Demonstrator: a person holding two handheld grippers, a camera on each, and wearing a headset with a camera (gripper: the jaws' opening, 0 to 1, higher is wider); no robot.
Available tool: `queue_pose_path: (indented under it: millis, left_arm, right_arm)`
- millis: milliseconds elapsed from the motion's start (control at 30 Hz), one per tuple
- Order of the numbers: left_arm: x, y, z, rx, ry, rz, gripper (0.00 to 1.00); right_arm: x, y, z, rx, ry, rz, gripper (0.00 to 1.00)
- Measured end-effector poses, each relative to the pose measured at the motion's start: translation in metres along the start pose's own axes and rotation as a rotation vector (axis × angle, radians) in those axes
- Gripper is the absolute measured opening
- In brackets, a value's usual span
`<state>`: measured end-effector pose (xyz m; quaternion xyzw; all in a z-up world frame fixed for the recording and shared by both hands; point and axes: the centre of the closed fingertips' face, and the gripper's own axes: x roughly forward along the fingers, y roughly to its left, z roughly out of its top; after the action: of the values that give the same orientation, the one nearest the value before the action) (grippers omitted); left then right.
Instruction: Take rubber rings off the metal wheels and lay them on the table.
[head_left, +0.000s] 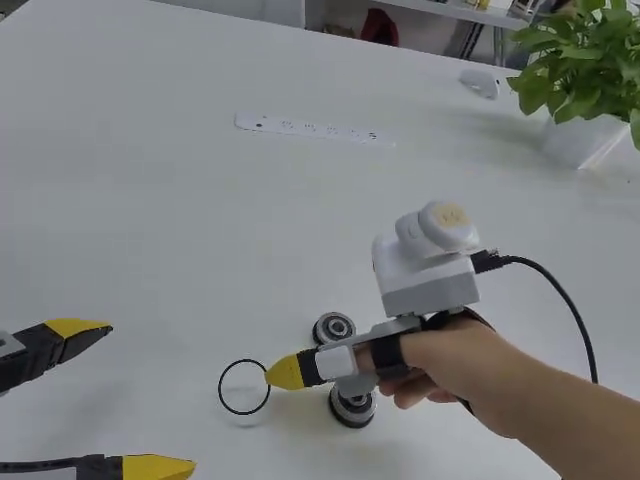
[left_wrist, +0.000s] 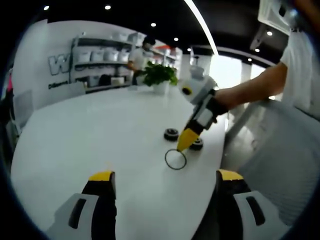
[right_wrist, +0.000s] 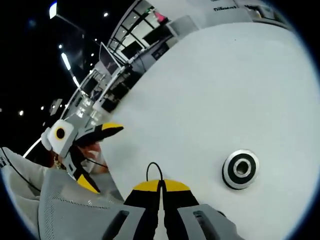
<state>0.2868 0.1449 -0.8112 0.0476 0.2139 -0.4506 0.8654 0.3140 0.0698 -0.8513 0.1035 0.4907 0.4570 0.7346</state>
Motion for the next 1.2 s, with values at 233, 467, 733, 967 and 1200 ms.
queue_pose_path:
  millis: [233,467,733,967,1200]
  left_arm:
    - [0.001,-0.001,-0.002,-0.002,0.005,-0.001,0.83]
    - [-0.001,-0.001,-0.004,-0.006,0.009,0.005,0.83]
    - [-0.006,0.001,-0.006,-0.009,0.019,0.026,0.83]
    - [-0.012,0.001,-0.005,-0.001,0.027,0.043,0.82]
    - [-0.021,0.002,0.002,-0.003,0.01,0.066,0.82]
  right_arm:
    - [0.004,-0.012,-0.005,0.0,0.011,-0.052,0.0]
    - [0.009,-0.015,-0.008,-0.011,0.026,-0.07,0.0]
    - [0.011,-0.017,-0.008,-0.028,0.027,-0.081,0.0]
    - [0.012,-0.017,-0.006,-0.04,0.022,-0.088,0.0]
    - [0.011,-0.017,-0.006,-0.066,0.033,-0.1,0.0]
